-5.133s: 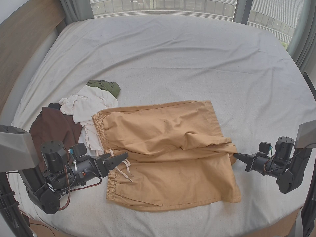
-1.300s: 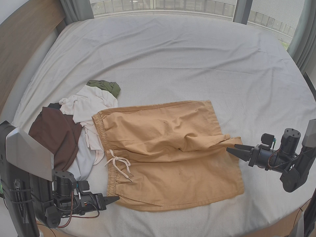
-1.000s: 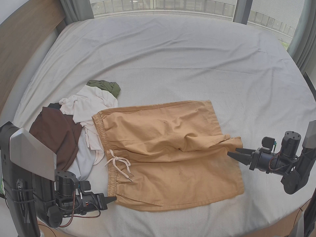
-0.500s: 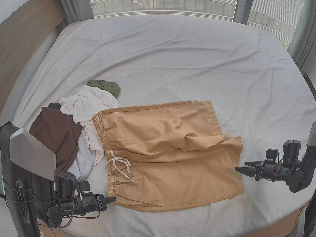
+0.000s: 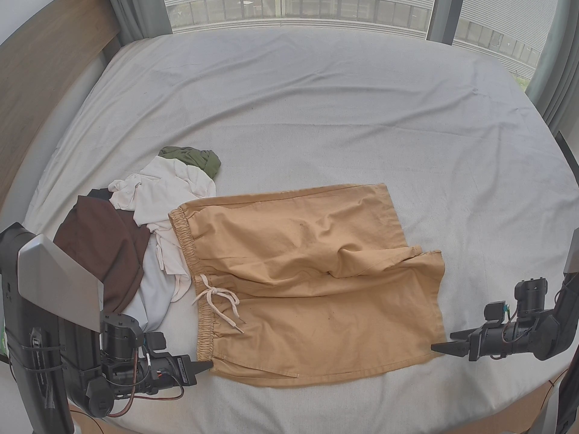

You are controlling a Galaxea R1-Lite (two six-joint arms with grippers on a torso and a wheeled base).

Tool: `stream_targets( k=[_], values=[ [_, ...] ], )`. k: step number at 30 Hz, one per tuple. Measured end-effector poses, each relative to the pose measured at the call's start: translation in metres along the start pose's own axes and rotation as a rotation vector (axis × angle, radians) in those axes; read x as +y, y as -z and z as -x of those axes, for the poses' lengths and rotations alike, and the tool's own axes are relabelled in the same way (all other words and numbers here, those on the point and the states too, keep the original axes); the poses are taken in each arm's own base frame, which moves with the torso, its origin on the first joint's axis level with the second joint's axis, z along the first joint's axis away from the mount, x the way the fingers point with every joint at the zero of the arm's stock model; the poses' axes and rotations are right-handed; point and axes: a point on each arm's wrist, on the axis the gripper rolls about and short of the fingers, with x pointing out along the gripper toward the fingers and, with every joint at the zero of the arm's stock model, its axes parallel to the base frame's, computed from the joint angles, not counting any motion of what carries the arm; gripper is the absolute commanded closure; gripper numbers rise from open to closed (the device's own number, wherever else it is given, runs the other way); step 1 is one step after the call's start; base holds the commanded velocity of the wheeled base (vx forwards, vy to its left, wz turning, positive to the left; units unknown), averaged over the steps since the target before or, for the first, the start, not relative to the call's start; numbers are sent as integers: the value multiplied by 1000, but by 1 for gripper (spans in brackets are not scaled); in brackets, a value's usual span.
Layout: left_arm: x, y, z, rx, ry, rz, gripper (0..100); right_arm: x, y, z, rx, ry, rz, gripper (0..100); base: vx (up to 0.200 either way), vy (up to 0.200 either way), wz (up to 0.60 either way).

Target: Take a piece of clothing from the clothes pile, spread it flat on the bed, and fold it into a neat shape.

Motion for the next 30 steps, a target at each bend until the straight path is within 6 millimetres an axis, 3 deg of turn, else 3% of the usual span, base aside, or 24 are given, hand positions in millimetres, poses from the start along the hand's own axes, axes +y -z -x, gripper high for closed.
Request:
stream_targets(
  k=[8,20,21,30],
  values=[
    [0,0,0,-2,-1,-1,100,-2,8,-8,52,-16,-29,0,0,0,0],
    [0,0,1,-3,-1,-1,100,-5,5,-20,57,-12,-12,0,0,0,0],
    [0,-1,1,-4,0,-2,100,-5,4,-20,53,-11,-8,100,0,0,0],
    [0,-1,1,-8,-2,0,100,-7,0,-23,14,-5,28,100,0,0,0]
  ],
)
